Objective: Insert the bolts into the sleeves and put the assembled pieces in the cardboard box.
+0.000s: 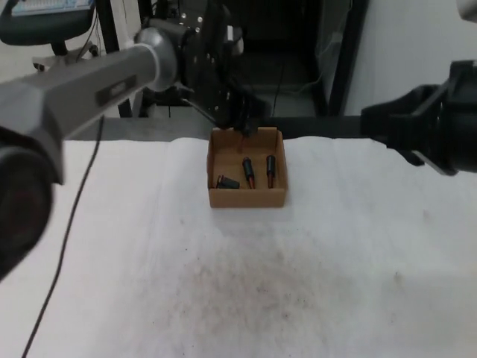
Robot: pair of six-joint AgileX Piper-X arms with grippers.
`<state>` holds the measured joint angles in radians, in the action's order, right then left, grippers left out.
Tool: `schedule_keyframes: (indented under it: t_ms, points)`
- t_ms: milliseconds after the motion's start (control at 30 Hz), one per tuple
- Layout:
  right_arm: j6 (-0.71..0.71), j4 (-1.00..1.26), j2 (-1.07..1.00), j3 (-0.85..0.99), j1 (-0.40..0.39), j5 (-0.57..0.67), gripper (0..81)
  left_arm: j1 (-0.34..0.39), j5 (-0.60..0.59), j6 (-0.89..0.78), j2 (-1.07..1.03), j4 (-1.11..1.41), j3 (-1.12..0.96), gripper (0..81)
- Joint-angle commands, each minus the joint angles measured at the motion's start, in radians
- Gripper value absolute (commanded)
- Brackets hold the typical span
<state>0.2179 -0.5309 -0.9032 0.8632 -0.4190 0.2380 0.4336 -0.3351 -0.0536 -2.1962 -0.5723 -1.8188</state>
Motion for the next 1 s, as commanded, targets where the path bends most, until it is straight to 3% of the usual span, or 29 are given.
schedule_keyframes:
  t_ms: [0,133,333,433,600,667,833,900,967]
  points:
    - [0.007,-0.006,0.010,0.001,0.002,0.000,0.8,-0.002,0.016,-0.006,-0.045,-0.045,-0.098,0.3]
    - [0.007,-0.012,0.010,0.001,0.002,0.000,0.8,-0.002,0.051,-0.001,-0.071,-0.038,-0.108,0.3]
    - [0.007,-0.012,0.010,0.001,0.002,0.000,0.8,-0.002,0.071,0.133,-0.082,-0.037,-0.106,2.8]
    - [0.007,-0.012,0.010,0.001,0.002,0.000,0.8,-0.002,0.071,0.166,-0.082,-0.035,-0.106,13.5]
    - [0.007,-0.012,0.010,0.001,0.002,0.000,0.8,-0.005,0.071,0.167,-0.082,-0.035,-0.106,41.9]
    - [0.007,-0.012,0.010,0.001,0.002,0.000,0.8,-0.007,0.071,0.167,-0.082,-0.038,-0.106,46.0]
    - [0.007,-0.012,0.010,0.001,0.002,0.000,0.8,-0.012,0.091,0.132,-0.062,-0.047,-0.111,45.0]
    - [0.007,-0.012,0.010,0.001,0.002,0.000,0.8,-0.015,0.164,0.091,-0.035,-0.072,-0.115,33.4]
    - [0.007,-0.012,0.010,0.001,0.002,0.000,0.8,-0.017,0.213,0.087,0.005,-0.124,-0.116,12.7]
